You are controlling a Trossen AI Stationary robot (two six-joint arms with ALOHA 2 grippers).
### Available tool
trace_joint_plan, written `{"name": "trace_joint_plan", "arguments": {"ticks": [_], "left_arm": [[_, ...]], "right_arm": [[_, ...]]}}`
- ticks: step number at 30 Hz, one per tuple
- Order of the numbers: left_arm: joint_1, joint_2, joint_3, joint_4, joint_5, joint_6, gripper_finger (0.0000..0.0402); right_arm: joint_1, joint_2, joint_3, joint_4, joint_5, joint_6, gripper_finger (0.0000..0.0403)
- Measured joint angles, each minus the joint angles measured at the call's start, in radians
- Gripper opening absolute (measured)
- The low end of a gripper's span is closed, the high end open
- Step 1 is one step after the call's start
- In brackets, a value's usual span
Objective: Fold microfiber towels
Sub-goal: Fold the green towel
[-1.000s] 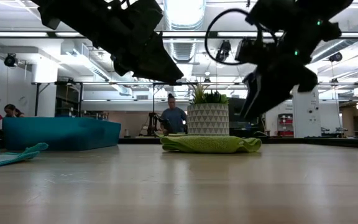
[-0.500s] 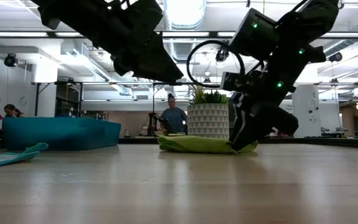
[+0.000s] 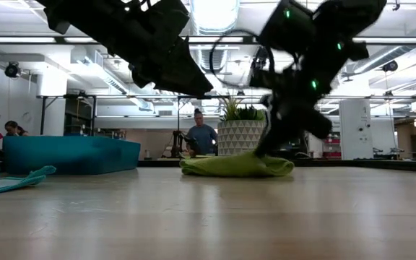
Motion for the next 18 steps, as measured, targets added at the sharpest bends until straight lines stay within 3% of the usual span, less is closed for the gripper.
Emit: {"name": "trace_joint_plan", "arguments": {"ticks": [10, 15, 18], "left_arm": [[0.000, 0.000, 0.000, 0.070, -0.011, 0.014, 0.0167], [0.000, 0.000, 0.000, 0.251, -0.178, 0.054, 0.0167], [0.001, -0.001, 0.005, 0.292, -0.213, 0.115, 0.0167]], "right_arm": [[0.000, -0.157, 0.154, -0.116, 0.005, 0.209, 0.0009], [0.004, -0.203, 0.248, -0.117, 0.028, 0.239, 0.0009], [0.009, -0.203, 0.291, -0.126, 0.028, 0.235, 0.0009]]}}
